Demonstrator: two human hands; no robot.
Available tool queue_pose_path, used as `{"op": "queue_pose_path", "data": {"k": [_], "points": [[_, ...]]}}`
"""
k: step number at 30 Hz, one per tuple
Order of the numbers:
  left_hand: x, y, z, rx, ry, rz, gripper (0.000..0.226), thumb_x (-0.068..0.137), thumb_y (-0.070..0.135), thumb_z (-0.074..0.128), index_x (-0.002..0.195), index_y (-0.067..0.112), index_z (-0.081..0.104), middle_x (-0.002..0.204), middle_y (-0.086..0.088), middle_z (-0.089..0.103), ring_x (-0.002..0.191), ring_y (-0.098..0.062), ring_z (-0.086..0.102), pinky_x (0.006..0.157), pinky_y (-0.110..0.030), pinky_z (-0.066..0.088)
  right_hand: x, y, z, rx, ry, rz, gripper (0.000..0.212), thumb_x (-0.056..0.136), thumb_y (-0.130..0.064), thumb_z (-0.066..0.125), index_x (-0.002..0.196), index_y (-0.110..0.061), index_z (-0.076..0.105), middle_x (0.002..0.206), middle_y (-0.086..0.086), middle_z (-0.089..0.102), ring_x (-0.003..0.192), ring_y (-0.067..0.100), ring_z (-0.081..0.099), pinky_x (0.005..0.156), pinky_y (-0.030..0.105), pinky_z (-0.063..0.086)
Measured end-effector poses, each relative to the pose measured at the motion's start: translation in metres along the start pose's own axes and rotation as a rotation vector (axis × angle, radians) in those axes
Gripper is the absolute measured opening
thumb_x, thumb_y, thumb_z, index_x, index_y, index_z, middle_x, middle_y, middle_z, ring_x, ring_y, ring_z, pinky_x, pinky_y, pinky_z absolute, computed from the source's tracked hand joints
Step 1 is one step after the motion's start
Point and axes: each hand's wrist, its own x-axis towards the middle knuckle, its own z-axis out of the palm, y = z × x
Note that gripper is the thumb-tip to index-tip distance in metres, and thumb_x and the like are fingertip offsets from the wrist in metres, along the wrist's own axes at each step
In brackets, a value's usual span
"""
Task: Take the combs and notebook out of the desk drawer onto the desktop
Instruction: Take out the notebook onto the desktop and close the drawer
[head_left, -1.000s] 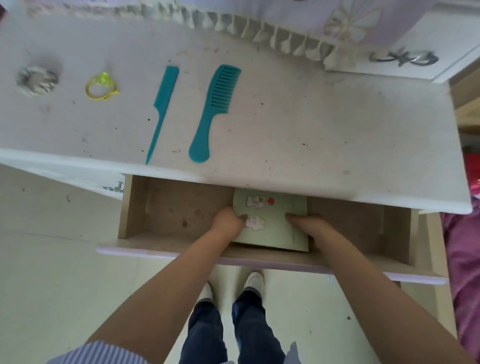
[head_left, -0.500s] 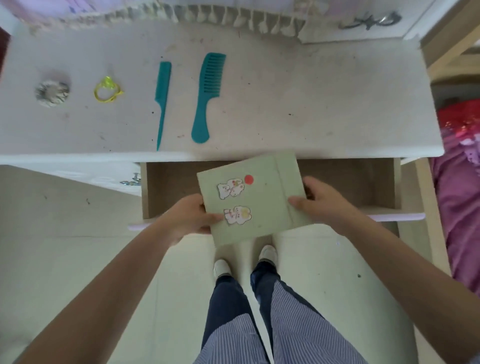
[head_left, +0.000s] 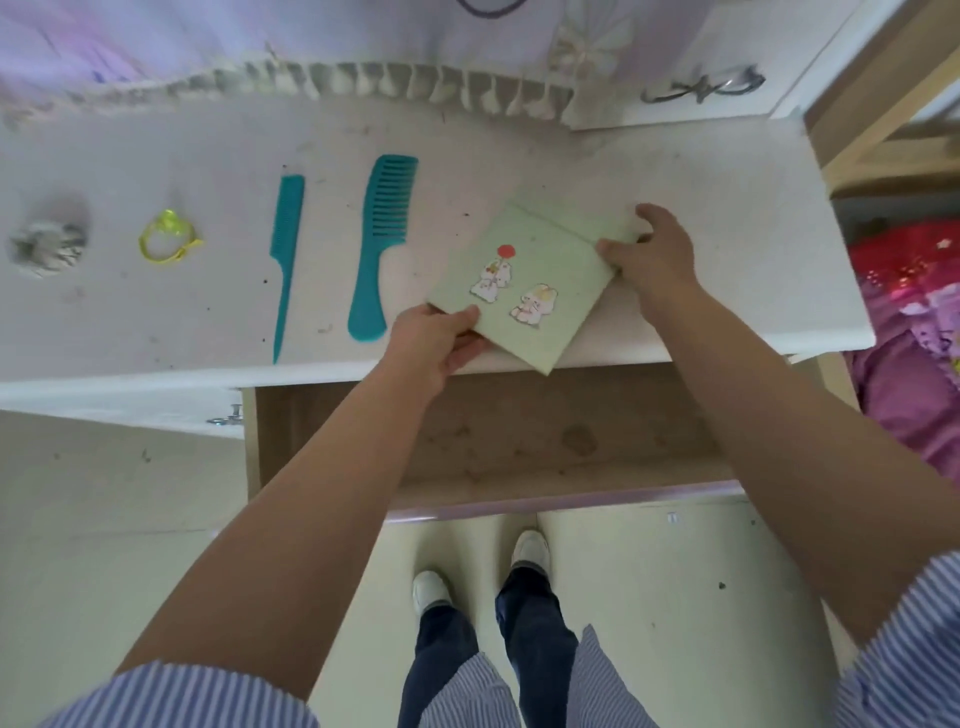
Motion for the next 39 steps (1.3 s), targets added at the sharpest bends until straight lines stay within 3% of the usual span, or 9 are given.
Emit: {"op": "queue_pose_path", "data": {"k": [7, 12, 15, 22, 26, 30, 34, 37, 39], "points": [[0.005, -0.005, 0.007, 0.511, 0.083, 0.006, 0.025, 0.088, 0.011, 0.06, 0.065, 0.009, 0.051, 0.061, -0.007, 0.058, 0.029, -0.007, 0.058, 0.034, -0.011, 0.049, 0.024, -0.011, 0.011, -0.313, -0.054, -0.262, 0.065, 0.086, 0.0, 0.052, 0.144, -0.007, 0.024, 0.147, 0.015, 0.036, 0.134, 0.027, 0.035, 0.107, 0.028, 0.03], [-0.001, -0.008, -0.015, 1.295, 0.338, 0.553, 0.023, 0.084, 0.024, 0.063, 0.101, 0.01, 0.056, 0.087, -0.004, 0.056, 0.09, -0.022, 0.055, 0.075, -0.033, 0.049, 0.042, -0.013, 0.025, -0.512, -0.089, -0.442, 0.055, 0.093, 0.001, 0.045, 0.144, -0.004, 0.024, 0.155, 0.015, 0.021, 0.143, 0.026, 0.021, 0.114, 0.029, 0.019], [0.006, -0.011, -0.023, 1.422, 0.207, 0.72, 0.035, 0.088, 0.017, 0.059, 0.122, 0.01, 0.052, 0.123, -0.015, 0.055, 0.116, -0.031, 0.045, 0.095, -0.041, 0.045, 0.04, -0.006, 0.033, -0.559, -0.078, -0.523, 0.052, 0.095, 0.0, 0.041, 0.144, -0.004, 0.025, 0.156, 0.019, 0.015, 0.143, 0.027, 0.02, 0.113, 0.029, 0.021], [-0.001, -0.027, -0.029, 1.524, 0.054, 0.958, 0.029, 0.081, 0.006, 0.065, 0.109, -0.001, 0.063, 0.104, -0.027, 0.065, 0.097, -0.043, 0.058, 0.082, -0.047, 0.051, 0.017, 0.006, 0.034, -0.733, -0.159, -0.606, 0.039, 0.094, 0.0, 0.04, 0.132, 0.002, 0.044, 0.152, 0.022, 0.024, 0.141, 0.033, 0.024, 0.115, 0.036, 0.026], [-0.011, -0.057, -0.05, 1.688, 0.011, 1.063, 0.054, 0.076, 0.034, 0.07, 0.113, -0.004, 0.06, 0.116, -0.033, 0.062, 0.106, -0.051, 0.058, 0.086, -0.06, 0.049, -0.062, 0.046, 0.011, -0.86, -0.273, -0.882, 0.06, 0.072, -0.027, 0.072, 0.121, 0.002, 0.052, 0.133, 0.034, 0.049, 0.126, 0.055, 0.039, 0.101, 0.064, 0.034], [-0.02, -0.101, -0.074, 1.852, -0.213, 1.276, 0.081, 0.086, 0.065, 0.02, 0.126, 0.0, 0.046, 0.126, -0.027, 0.058, 0.12, -0.046, 0.049, 0.113, -0.049, 0.021, -0.122, 0.101, -0.005, -1.171, -0.463, -0.86, 0.096, 0.048, -0.053, 0.081, 0.13, -0.013, 0.052, 0.138, 0.028, 0.047, 0.129, 0.05, 0.03, 0.094, 0.075, 0.026], [-0.014, -0.13, -0.091, 1.985, -0.15, 1.412, 0.075, 0.09, 0.06, -0.002, 0.145, 0.01, 0.01, 0.157, -0.016, 0.0, 0.143, -0.024, -0.017, 0.116, -0.042, -0.016, -0.127, 0.113, -0.005, -1.286, -0.501, -0.706, 0.106, 0.039, -0.035, 0.091, 0.134, -0.014, 0.048, 0.142, 0.027, 0.043, 0.132, 0.047, 0.028, 0.095, 0.075, 0.026], [-0.016, -0.131, -0.091, 1.969, -0.008, 1.404, 0.076, 0.09, 0.059, -0.002, 0.132, 0.004, 0.028, 0.15, -0.012, -0.034, 0.141, -0.022, -0.026, 0.116, -0.042, -0.016, -0.126, 0.112, -0.009, -1.257, -0.389, -0.674, 0.114, 0.028, -0.043, 0.09, 0.128, -0.01, 0.047, 0.13, 0.033, 0.054, 0.119, 0.052, 0.048, 0.085, 0.077, 0.032], [-0.018, -0.125, -0.091, 1.944, 0.072, 1.327, 0.087, 0.086, 0.064, -0.006, 0.14, -0.002, 0.01, 0.146, -0.013, -0.041, 0.138, -0.023, -0.032, 0.115, -0.039, -0.021, -0.125, 0.111, -0.014, -1.209, -0.272, -0.683, 0.12, 0.031, -0.055, 0.085, 0.129, -0.007, 0.036, 0.131, 0.036, 0.05, 0.129, 0.048, 0.034, 0.093, 0.076, 0.025]]}}
